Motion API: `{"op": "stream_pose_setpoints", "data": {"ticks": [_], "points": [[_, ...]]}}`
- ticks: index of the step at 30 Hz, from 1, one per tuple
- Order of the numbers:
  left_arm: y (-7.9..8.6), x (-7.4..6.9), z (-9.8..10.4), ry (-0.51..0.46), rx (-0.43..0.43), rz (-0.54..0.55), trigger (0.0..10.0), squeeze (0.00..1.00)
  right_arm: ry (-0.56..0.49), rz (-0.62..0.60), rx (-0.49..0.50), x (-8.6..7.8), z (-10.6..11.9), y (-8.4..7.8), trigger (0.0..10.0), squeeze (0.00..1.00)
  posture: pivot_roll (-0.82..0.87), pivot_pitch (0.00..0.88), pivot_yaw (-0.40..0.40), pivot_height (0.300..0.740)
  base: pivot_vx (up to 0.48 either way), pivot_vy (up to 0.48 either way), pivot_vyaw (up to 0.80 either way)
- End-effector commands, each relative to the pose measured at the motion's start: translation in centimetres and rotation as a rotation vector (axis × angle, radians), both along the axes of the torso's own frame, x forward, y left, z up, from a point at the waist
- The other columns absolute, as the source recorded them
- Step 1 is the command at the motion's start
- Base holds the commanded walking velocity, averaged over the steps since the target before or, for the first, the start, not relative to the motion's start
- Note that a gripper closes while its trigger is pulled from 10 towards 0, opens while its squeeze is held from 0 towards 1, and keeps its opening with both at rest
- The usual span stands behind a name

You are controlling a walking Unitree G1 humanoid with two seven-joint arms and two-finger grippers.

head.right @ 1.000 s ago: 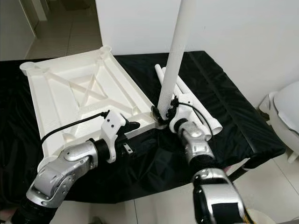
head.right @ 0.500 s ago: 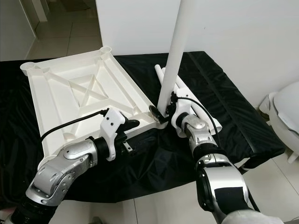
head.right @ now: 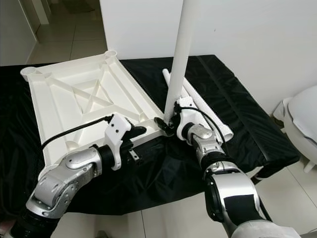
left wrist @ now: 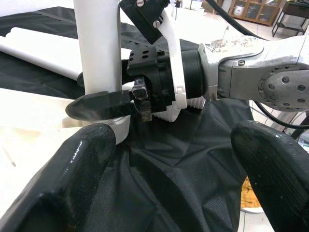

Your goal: Building children table

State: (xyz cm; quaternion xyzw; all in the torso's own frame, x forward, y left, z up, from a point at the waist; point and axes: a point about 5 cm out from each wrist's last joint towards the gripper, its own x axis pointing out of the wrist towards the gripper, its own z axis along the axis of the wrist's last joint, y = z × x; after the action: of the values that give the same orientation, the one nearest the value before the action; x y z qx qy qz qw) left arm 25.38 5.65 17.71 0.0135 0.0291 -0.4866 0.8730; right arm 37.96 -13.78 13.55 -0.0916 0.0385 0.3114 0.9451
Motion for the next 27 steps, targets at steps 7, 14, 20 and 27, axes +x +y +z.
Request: {"op": "stream_pose_setpoints", "data": {"ticks": [7, 14, 20, 27], "points": [[-0.1, -0.1, 0.1, 0.001, 0.007, -0.005, 10.0, 0.00, 0.023, 0.025, -0.001, -0.4, -0.9, 0.0, 0.0, 0.00, 0.01, 0.004, -0.007, 0.740, 0.000, 0.000, 0.00], [-0.2, -0.2, 0.0, 0.003, 0.006, -0.010, 10.0, 0.00, 0.020, -0.009, 0.012, -0.6, -1.2, -0.3, 0.0, 0.00, 0.01, 0.005, -0.013, 0.740, 0.000, 0.000, 0.00], [-0.5, -0.5, -0.2, 0.012, -0.001, -0.016, 10.0, 0.00, 0.013, -0.187, 0.077, -1.0, -2.4, -0.3, 0.0, 0.00, 0.00, 0.012, -0.026, 0.740, 0.000, 0.000, 0.00], [-0.8, -0.7, -0.3, 0.019, -0.011, -0.024, 10.0, 0.00, 0.021, -0.431, 0.150, -1.4, -3.4, 0.1, 0.0, 0.00, -0.01, 0.009, -0.032, 0.740, 0.000, 0.000, 0.00]]}}
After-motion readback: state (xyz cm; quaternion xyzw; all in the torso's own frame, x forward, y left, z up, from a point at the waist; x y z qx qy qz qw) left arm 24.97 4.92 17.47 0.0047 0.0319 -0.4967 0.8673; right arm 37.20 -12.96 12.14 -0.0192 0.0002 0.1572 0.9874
